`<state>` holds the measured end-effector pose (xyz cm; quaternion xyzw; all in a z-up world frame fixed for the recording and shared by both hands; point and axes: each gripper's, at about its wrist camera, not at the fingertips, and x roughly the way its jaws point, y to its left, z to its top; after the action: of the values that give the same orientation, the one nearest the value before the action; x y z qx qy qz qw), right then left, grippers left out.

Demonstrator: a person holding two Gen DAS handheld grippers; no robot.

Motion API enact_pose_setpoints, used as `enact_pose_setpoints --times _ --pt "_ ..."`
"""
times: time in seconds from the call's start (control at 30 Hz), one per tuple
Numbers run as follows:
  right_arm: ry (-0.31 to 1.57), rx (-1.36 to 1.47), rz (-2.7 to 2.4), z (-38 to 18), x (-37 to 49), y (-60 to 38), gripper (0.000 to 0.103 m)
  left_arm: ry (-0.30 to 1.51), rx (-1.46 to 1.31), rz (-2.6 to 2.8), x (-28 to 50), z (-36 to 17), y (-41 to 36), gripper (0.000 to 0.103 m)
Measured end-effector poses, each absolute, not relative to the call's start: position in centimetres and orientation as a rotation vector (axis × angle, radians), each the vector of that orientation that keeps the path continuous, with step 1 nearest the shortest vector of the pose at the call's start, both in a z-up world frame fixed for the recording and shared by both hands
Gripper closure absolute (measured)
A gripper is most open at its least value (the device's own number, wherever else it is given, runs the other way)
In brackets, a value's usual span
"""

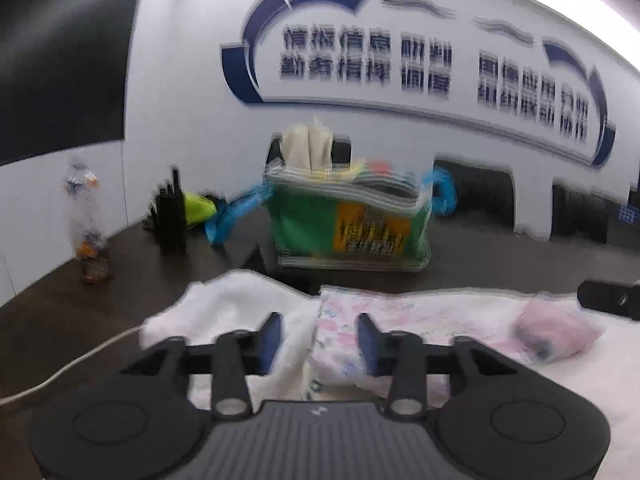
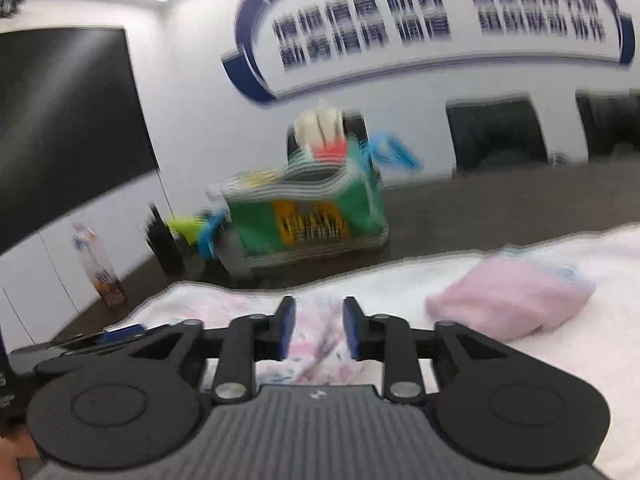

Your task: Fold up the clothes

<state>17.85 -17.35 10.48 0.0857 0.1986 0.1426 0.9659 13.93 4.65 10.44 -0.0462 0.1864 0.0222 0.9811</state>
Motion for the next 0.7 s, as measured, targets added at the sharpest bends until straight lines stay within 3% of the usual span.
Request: enact_pose_setpoints --times 0.07,0.2,0.53,0.7 --pt "0.378 0.146 0.292 12.0 14.6 -18.5 0.044 0.384 -0.065 -0.033 9.8 11.4 2.9 0.024" --pt "0.44 0.116 0.336 11.5 7.9 -20.4 0.024 0.475 -0.001 -0.215 3.1 9.5 -0.6 0.02" --pt "0.595 0.097 0.149 3.8 0.9 -23.3 0.02 0.597 -0.106 -0.045 0.7 3.1 -1.0 0.02" --pt "0.618 0.036 0.173 2.3 0.1 -21.8 0.012 0.627 -0.07 -0.004 0.6 1.6 -0.5 0.02"
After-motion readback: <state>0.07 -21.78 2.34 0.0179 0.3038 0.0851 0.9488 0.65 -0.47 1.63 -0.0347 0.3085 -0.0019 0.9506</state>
